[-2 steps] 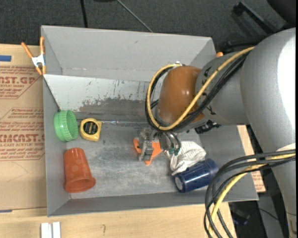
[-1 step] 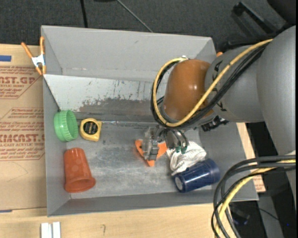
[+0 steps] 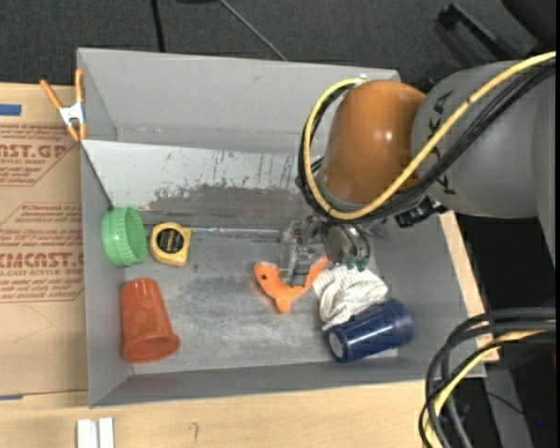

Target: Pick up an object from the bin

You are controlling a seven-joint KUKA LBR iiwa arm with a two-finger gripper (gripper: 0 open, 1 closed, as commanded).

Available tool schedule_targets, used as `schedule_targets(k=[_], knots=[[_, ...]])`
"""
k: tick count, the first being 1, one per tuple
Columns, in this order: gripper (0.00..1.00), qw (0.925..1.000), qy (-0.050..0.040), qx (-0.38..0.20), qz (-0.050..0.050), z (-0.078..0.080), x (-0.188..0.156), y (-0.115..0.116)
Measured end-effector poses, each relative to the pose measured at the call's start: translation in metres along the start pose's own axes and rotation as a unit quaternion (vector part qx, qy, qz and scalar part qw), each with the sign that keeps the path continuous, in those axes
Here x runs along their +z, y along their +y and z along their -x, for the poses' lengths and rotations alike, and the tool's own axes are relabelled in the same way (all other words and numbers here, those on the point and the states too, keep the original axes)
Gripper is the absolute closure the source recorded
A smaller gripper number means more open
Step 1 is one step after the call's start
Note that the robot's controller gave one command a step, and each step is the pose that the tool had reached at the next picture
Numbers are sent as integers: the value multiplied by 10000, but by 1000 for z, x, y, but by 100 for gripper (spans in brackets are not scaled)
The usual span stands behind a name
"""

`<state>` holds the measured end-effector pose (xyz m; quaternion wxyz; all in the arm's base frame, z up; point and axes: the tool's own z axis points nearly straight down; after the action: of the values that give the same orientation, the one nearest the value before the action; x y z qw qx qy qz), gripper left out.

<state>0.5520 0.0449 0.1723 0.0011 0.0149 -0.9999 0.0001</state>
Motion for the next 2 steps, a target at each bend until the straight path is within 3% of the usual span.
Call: schedule_targets(k=[1,2], knots=[[0,9997,-4,261,4,6,24,-37],[0,9997,-19,255,4,6,22,-36]])
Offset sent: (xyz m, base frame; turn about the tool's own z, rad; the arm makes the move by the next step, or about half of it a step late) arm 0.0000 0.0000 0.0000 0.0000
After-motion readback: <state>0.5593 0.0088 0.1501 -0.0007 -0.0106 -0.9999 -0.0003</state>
